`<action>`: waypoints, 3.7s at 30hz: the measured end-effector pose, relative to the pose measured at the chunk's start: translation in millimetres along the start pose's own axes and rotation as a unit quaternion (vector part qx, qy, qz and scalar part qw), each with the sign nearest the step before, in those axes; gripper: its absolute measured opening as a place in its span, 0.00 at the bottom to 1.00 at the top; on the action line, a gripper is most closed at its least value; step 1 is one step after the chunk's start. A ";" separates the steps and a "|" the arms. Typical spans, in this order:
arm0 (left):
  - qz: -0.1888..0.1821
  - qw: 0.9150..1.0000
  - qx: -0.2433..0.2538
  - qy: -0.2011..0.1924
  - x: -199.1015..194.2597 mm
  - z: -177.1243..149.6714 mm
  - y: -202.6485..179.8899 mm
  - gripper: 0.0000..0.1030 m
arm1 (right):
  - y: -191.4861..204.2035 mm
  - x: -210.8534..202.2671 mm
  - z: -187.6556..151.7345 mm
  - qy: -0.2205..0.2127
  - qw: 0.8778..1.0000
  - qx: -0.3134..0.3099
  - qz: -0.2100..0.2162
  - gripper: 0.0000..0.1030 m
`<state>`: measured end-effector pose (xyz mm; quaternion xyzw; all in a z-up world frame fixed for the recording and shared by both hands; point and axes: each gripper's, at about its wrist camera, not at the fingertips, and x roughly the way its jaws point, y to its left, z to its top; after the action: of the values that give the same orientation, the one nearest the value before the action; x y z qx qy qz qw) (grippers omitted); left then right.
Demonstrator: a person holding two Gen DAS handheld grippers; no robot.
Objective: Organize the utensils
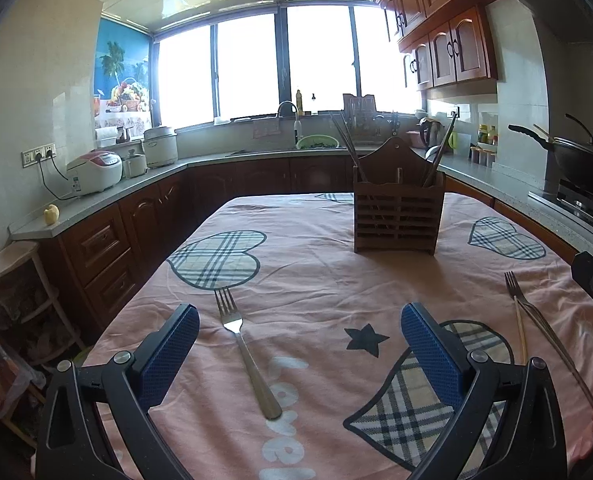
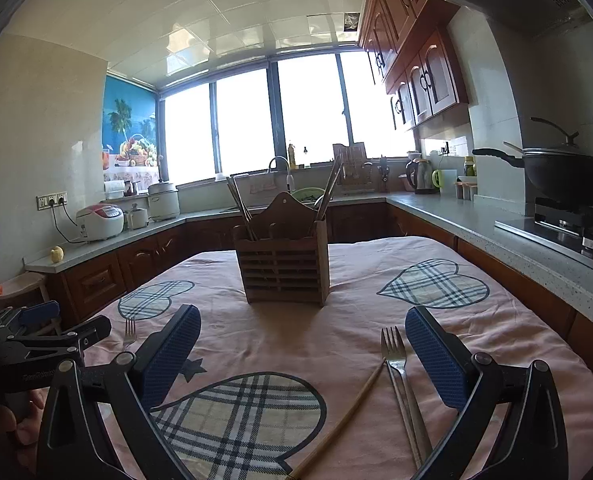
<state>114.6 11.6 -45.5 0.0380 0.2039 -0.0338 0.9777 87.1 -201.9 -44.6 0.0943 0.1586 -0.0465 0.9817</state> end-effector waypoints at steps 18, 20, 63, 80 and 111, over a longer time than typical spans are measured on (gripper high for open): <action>-0.002 1.000 -0.011 -0.005 -7.6 -4.7 12.1 0.99 | 2.1 0.2 -3.3 0.006 1.000 0.000 0.008 1.00; -0.004 1.000 -0.011 -0.006 -8.3 -4.5 12.5 0.99 | 2.3 0.0 -3.5 0.006 1.000 0.001 0.008 1.00; -0.003 1.000 -0.012 -0.008 -16.9 -2.5 7.8 0.99 | 9.3 -6.0 2.8 -0.004 1.000 -0.008 0.021 1.00; -0.001 1.000 -0.012 -0.010 -18.4 -1.3 5.7 0.99 | 8.5 -10.1 9.8 -0.014 1.000 -0.010 0.026 1.00; -0.005 1.000 -0.009 -0.010 -23.2 4.3 -6.4 0.99 | 8.4 -12.5 14.2 -0.019 0.999 -0.014 0.034 1.00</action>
<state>94.6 6.0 -32.6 0.0282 0.1945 -0.0377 0.9798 80.5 -195.7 -26.0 0.0853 0.1374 -0.0131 0.9867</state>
